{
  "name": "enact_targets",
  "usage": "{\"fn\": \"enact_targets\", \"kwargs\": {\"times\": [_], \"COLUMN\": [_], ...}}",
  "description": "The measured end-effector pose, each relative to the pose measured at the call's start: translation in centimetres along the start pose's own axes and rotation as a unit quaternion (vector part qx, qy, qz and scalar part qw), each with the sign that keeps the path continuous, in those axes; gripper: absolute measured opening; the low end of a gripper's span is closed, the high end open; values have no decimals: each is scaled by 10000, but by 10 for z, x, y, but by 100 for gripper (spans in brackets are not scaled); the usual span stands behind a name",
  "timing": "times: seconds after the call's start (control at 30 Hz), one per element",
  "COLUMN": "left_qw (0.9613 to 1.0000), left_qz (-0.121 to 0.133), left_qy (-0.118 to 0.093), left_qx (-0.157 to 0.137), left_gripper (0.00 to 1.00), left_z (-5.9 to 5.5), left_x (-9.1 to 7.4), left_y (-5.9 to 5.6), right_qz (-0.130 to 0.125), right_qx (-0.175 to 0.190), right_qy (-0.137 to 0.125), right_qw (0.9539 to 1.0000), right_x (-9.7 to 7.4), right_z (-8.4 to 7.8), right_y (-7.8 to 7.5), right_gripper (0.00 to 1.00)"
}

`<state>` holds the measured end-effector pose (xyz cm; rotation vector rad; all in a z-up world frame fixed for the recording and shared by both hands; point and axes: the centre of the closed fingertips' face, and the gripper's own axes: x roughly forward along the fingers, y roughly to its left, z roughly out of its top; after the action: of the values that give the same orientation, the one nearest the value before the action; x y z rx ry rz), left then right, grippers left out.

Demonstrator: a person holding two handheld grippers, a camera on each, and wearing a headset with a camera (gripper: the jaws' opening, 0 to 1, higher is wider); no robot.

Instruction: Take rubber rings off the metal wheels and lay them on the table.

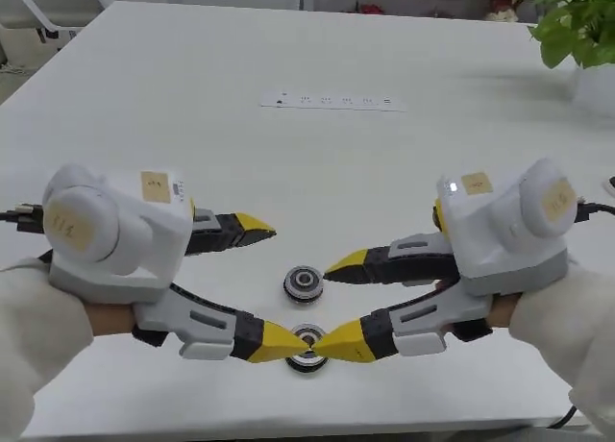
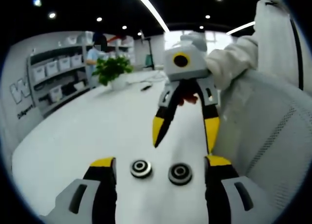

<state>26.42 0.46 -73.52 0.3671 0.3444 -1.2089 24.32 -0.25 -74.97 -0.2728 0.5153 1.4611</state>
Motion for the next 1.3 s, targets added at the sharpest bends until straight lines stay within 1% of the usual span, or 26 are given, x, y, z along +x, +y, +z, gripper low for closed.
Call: {"fn": "enact_targets", "kwargs": {"times": [0.07,0.17,0.23,0.3,0.37,0.47,0.6,0.73,0.83,0.93,1.07,1.13,1.3], "left_qw": [10000,9999,9998,9997,9997,9997,9995,9992,9990,9987,9983,9981,9980], "left_qz": [3,-39,-71,-86,-101,-142,-187,-238,-268,-306,-383,-432,-472], "left_qy": [-11,7,17,11,-46,-70,-90,-31,-14,22,22,81,89], "left_qx": [-76,-159,-186,-210,-194,-198,-257,-324,-370,-396,-430,-427,-399], "left_gripper": [74,72,71,71,69,66,65,61,60,58,52,51,45], "left_z": [-1,-4,-5,-5,-3,-2,-4,-10,-12,-15,-18,-21,-22], "left_x": [1,2,3,4,6,8,10,13,14,16,17,18,20], "left_y": [0,-2,-4,-5,-7,-10,-12,-14,-15,-17,-20,-22,-24], "right_qz": [31,67,59,53,37,39,62,96,30,2,-6,-23,53], "right_qx": [-8,43,4,-5,15,26,58,166,153,197,200,185,205], "right_qy": [133,238,332,369,440,498,604,635,698,661,694,741,826], "right_qw": [9999,9997,9994,9993,9990,9987,9981,9978,9974,9976,9974,9971,9964], "right_x": [3,7,8,8,8,9,11,13,13,13,14,14,17], "right_z": [-8,-14,-17,-18,-22,-26,-32,-35,-38,-38,-40,-42,-47], "right_y": [1,3,3,3,1,1,2,2,-1,-2,-3,-3,0], "right_gripper": [45,45,45,44,43,42,39,37,35,33,30,30,25]}}
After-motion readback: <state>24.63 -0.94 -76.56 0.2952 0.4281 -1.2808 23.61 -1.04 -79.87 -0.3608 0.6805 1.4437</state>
